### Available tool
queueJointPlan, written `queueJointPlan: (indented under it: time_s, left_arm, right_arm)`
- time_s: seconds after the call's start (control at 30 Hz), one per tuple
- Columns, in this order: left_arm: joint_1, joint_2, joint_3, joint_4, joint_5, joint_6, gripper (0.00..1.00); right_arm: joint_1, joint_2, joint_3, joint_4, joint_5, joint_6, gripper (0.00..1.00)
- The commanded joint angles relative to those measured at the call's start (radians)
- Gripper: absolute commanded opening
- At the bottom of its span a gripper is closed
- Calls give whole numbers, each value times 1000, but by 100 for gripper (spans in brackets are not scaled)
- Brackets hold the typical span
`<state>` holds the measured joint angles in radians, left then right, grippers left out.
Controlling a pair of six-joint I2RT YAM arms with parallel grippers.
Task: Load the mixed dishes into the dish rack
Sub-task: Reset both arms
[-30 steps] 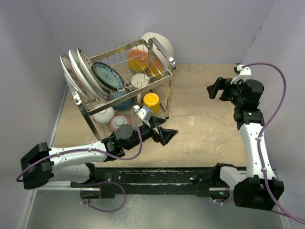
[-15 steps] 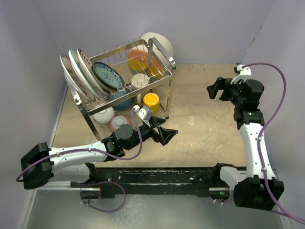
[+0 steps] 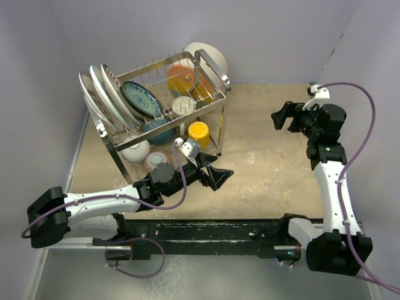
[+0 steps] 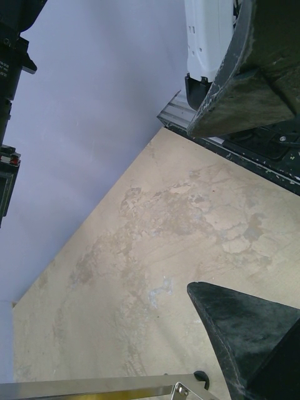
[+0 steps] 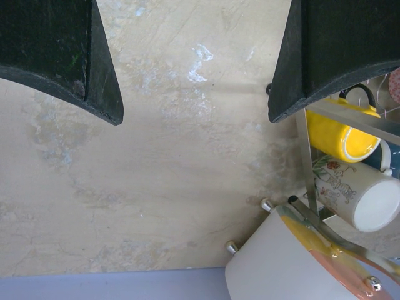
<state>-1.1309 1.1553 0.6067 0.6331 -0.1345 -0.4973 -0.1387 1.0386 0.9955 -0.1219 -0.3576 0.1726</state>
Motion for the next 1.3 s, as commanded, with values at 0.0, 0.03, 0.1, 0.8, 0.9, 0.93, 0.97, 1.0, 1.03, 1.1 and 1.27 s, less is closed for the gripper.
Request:
queueJointPlan:
  time_s: [0.0,0.03,0.1,0.8,0.9,0.93,0.97,1.0,1.03,1.1,1.27]
  left_arm:
    - [-3,-6,-4,36,-5,-11,99]
    - [-3,-6,-3,36,-4,-11,99]
    - [-3,-5,-4,36,-4,-10,99]
    - [-3,12,3,35,-6,-11,99]
    - [-3,15,4,35,-6,-10,99]
    - [-3,16,5,35,-5,-10,99]
    - [-3,16,5,34,-6,-9,99]
    - [-3,17,5,34,-6,-9,99]
    - [-3,16,5,36,-6,-9,99]
    - [-3,17,5,34,-6,-9,99]
    - [-3,16,5,35,-6,-9,99]
  right_arm:
    - [-6,-15,36,29,0,6,99]
    - [-6,-15,35,30,-1,7,100]
    - [-5,-15,36,30,-1,7,100]
    - [-6,-12,34,30,-1,8,100]
    - [-6,-12,34,30,-3,8,99]
    - [-6,-12,34,30,-3,8,99]
    - [-6,-12,34,30,-3,8,99]
    - [-6,-12,34,30,-3,8,99]
    - [-6,-13,34,30,-3,8,99]
    - [-6,-12,34,30,-2,8,100]
    - [-6,-12,34,30,-4,7,100]
